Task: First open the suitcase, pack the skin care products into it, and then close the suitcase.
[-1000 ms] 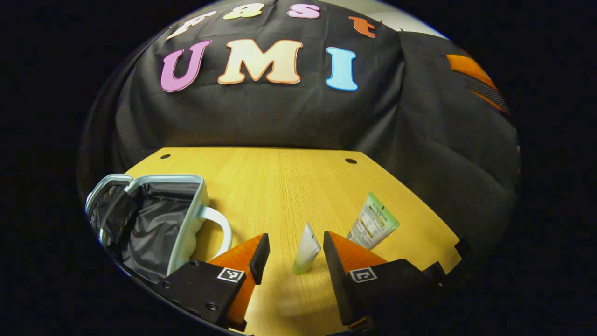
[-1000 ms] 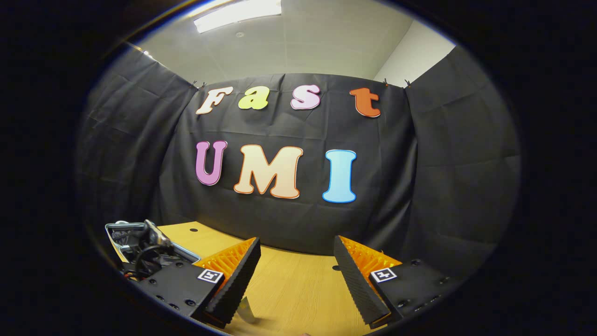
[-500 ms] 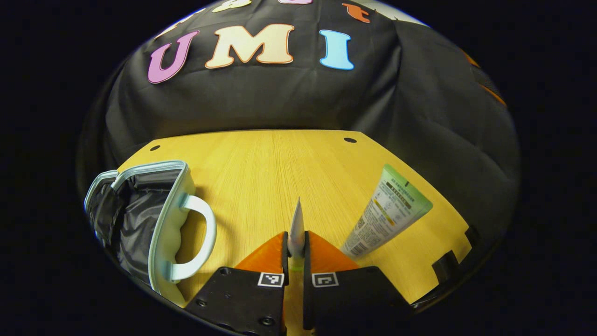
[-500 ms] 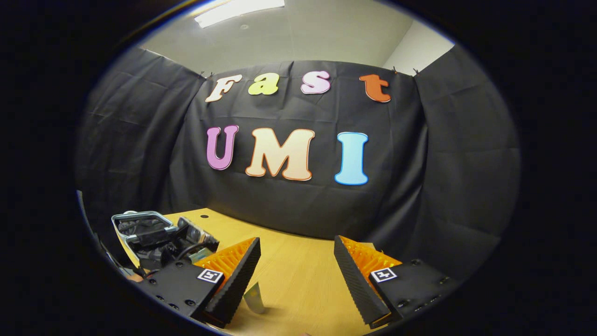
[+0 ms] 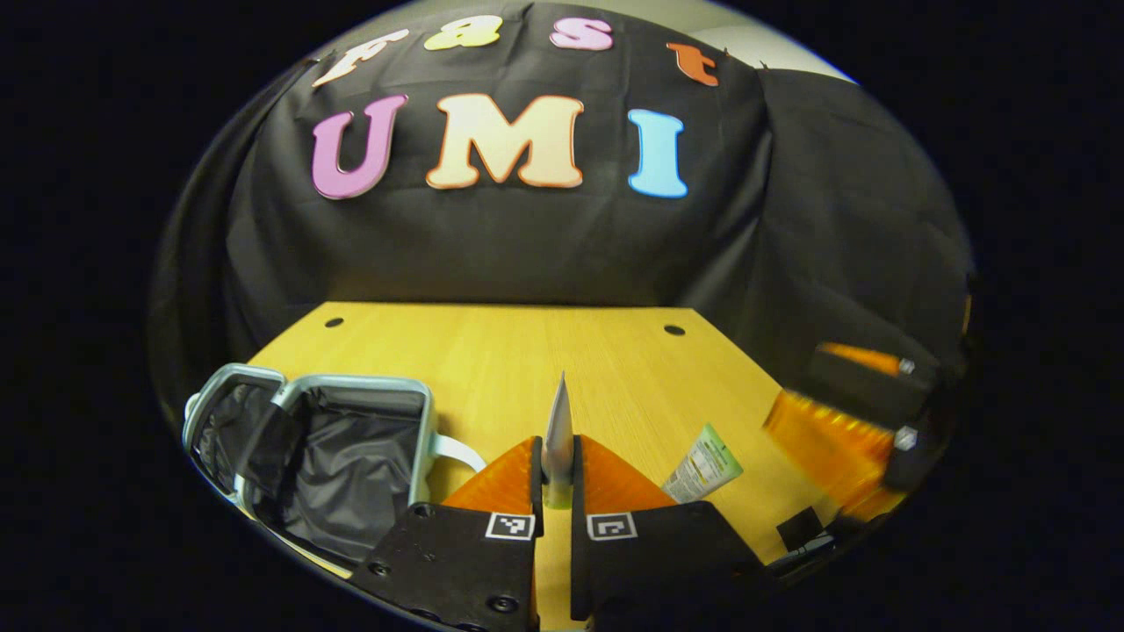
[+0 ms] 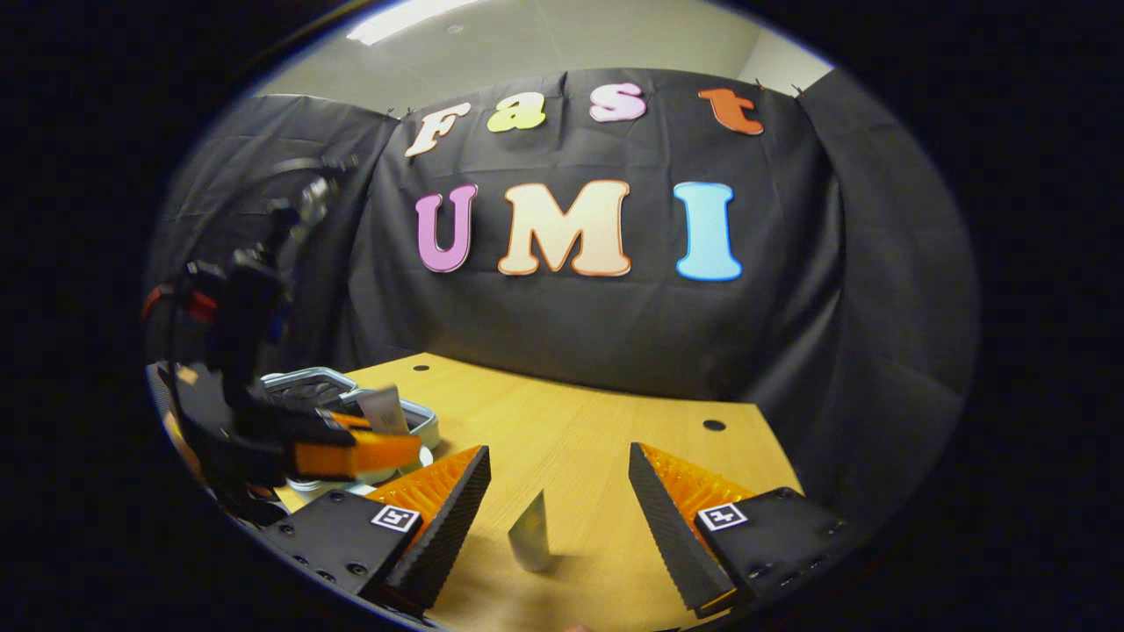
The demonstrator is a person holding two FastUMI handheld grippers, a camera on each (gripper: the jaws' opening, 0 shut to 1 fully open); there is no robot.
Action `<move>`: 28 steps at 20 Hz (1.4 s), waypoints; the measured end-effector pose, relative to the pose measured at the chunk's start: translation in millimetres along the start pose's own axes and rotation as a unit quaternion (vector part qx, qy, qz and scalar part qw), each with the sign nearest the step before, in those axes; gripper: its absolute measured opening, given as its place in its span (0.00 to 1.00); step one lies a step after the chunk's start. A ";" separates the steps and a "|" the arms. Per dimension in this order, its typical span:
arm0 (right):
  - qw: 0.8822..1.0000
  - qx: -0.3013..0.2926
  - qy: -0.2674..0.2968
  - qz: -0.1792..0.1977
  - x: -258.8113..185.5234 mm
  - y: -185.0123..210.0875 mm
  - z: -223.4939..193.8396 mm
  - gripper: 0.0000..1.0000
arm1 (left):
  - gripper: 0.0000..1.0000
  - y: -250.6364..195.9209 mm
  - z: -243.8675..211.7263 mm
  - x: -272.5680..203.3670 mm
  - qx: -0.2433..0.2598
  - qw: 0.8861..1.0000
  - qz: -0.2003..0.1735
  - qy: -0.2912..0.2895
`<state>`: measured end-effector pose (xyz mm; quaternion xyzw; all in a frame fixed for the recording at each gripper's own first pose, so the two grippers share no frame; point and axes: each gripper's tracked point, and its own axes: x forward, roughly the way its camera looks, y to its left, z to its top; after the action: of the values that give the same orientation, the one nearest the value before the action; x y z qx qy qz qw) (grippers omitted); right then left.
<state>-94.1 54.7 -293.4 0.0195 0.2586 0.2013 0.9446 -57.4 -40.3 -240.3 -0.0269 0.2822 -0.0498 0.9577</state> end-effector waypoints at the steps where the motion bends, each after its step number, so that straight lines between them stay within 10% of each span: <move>1: 1.000 0.005 0.015 0.002 7.1 4.2 -14.3 0.99 | 0.07 7.9 6.4 -9.3 0.000 1.000 0.009 -0.003; 9: 0.994 0.007 0.110 0.009 44.0 14.6 -108.9 0.95 | 0.07 70.7 29.4 -63.1 -0.004 0.996 0.091 -0.013; 14: 0.984 0.016 0.176 0.009 57.7 13.4 -157.1 0.62 | 0.07 89.3 24.7 -74.2 -0.020 0.994 0.109 -0.008; 20: 0.978 0.015 0.202 0.043 53.9 25.7 -157.3 0.19 | 0.07 123.2 18.7 -82.6 -0.017 0.990 0.140 0.012; 28: 0.966 0.099 0.215 0.108 47.7 91.4 -85.9 0.19 | 0.07 190.0 -33.1 -68.3 -0.012 0.984 0.137 0.118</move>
<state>-133.2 151.4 -377.8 0.0967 0.4704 0.2748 0.8330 -117.2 155.2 -246.5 0.0061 0.3946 0.0821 0.9152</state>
